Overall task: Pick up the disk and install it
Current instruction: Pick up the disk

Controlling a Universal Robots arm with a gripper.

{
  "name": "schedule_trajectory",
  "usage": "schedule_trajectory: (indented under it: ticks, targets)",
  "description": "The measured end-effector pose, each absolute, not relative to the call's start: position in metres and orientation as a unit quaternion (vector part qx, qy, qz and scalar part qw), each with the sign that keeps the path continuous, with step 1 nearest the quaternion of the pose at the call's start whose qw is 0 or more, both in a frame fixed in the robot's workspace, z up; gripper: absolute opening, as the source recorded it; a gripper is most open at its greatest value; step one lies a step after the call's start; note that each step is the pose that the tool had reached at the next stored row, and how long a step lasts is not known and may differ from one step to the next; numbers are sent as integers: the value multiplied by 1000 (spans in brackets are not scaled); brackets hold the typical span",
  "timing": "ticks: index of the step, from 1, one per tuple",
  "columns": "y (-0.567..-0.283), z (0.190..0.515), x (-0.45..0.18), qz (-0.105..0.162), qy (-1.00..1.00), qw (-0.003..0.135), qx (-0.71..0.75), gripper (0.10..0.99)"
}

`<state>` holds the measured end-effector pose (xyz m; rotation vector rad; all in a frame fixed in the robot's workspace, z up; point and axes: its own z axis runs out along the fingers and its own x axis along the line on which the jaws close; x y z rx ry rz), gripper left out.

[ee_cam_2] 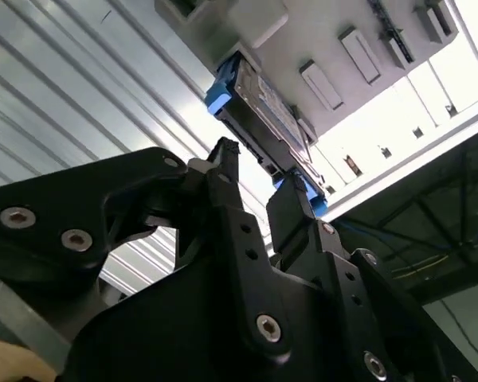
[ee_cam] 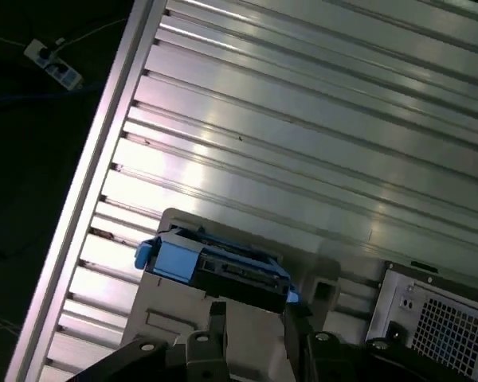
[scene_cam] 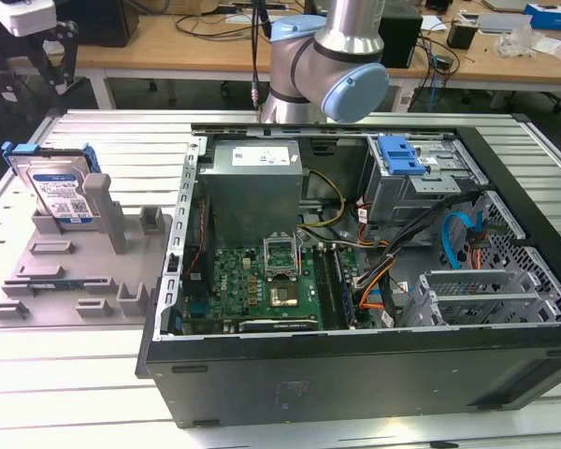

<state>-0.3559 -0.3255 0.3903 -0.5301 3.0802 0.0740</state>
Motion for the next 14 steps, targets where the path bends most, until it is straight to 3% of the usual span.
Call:
schedule_trajectory:
  ticks: [9,10,14]
  targets:
    - [-326,390,-356,24,956,5,-292,435]
    - [-326,389,-356,24,952,4,-305,498]
    - [-326,389,-356,25,939,3,-344,498]
